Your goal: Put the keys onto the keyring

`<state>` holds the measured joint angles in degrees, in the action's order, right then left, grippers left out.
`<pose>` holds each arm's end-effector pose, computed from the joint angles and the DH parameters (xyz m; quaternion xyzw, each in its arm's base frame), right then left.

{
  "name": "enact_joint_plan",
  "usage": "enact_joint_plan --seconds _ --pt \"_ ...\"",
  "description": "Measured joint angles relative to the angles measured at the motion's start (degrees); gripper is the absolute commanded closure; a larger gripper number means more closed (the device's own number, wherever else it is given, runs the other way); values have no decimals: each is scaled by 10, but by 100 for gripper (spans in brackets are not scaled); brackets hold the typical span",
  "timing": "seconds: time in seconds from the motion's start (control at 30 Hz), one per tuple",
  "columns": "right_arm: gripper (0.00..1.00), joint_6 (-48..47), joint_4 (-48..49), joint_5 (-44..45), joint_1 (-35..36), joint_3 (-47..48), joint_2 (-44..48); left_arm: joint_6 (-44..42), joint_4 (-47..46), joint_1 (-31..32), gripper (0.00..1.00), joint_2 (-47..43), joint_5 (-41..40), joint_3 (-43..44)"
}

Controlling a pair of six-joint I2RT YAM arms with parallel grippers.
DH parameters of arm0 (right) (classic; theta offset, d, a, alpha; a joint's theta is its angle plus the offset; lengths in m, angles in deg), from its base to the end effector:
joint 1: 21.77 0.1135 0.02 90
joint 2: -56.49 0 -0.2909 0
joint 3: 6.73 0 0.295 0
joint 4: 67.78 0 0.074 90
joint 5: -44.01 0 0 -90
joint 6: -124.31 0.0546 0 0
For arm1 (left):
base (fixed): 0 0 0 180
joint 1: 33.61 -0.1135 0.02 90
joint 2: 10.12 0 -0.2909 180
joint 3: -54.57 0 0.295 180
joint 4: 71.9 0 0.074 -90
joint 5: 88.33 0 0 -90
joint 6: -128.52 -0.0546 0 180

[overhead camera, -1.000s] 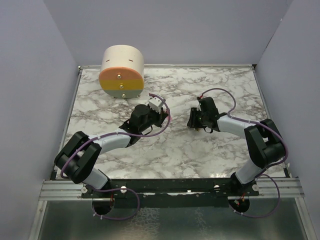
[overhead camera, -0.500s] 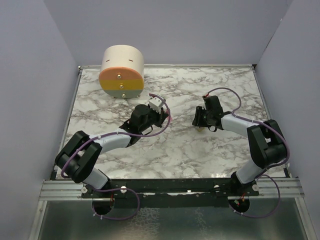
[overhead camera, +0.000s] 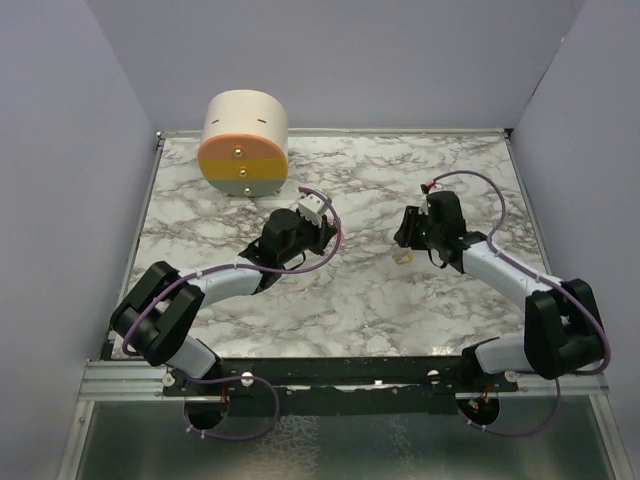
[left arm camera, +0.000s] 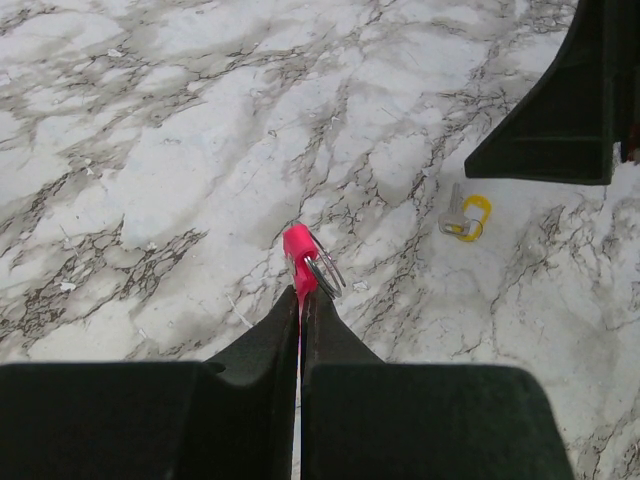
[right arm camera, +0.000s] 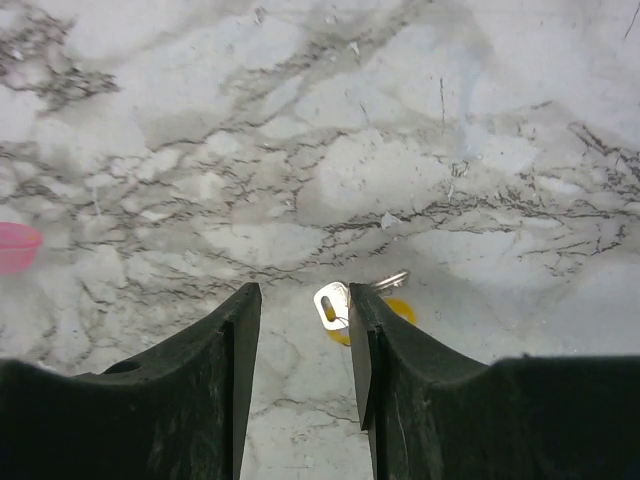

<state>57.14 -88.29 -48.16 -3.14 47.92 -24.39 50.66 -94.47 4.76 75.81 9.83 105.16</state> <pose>0.3088 0.1063 0.1767 0.0271 0.9290 0.1469 0.3385 0.2813 -0.2326 0.2047 0.2201 0.7490 -0.3159 0.5393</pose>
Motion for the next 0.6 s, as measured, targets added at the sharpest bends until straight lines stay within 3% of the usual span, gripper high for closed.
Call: enact_joint_plan --seconds 0.23,0.6 --pt "62 -6 16 -1 0 -12 65 2 0 0 100 0 0 0" --pt "66 37 41 -9 0 -138 130 7 -8 0 100 0 7 -4"
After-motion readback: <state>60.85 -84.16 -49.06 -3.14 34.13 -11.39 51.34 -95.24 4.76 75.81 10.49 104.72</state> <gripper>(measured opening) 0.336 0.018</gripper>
